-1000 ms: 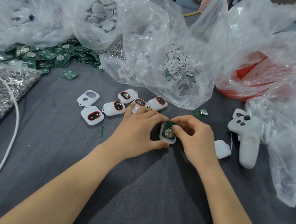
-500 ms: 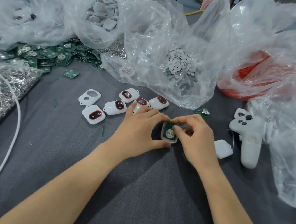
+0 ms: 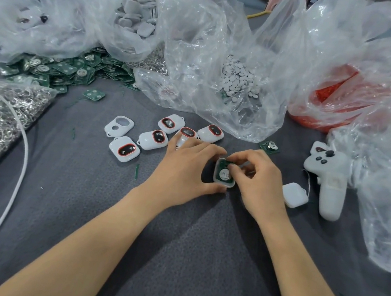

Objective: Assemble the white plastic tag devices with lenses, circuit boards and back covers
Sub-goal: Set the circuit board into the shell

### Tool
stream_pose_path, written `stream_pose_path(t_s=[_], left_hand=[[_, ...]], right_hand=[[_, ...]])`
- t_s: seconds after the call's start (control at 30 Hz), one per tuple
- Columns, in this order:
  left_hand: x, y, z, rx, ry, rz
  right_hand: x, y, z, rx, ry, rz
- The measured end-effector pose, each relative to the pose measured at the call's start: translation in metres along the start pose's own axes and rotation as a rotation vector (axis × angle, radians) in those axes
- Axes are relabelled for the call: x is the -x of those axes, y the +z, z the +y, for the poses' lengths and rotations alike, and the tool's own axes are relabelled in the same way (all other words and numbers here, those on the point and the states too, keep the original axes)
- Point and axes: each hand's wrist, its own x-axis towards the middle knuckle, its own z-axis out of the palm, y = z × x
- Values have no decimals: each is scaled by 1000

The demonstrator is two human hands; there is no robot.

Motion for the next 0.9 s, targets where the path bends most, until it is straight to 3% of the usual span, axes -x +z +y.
stream_pose_path(t_s=[0.3, 0.5, 0.8, 0.9], left_hand=[[0, -1, 0, -10, 14, -15], [1, -1, 2, -2, 55, 0], [1, 2, 11, 319, 15, 119], [3, 1, 15, 562, -47, 107]], right_hand=[[-1, 1, 3, -9, 45, -9], [-3, -3, 4, -147, 130, -79], [1, -12, -6, -391, 44, -38], [3, -14, -11, -466, 7, 0]])
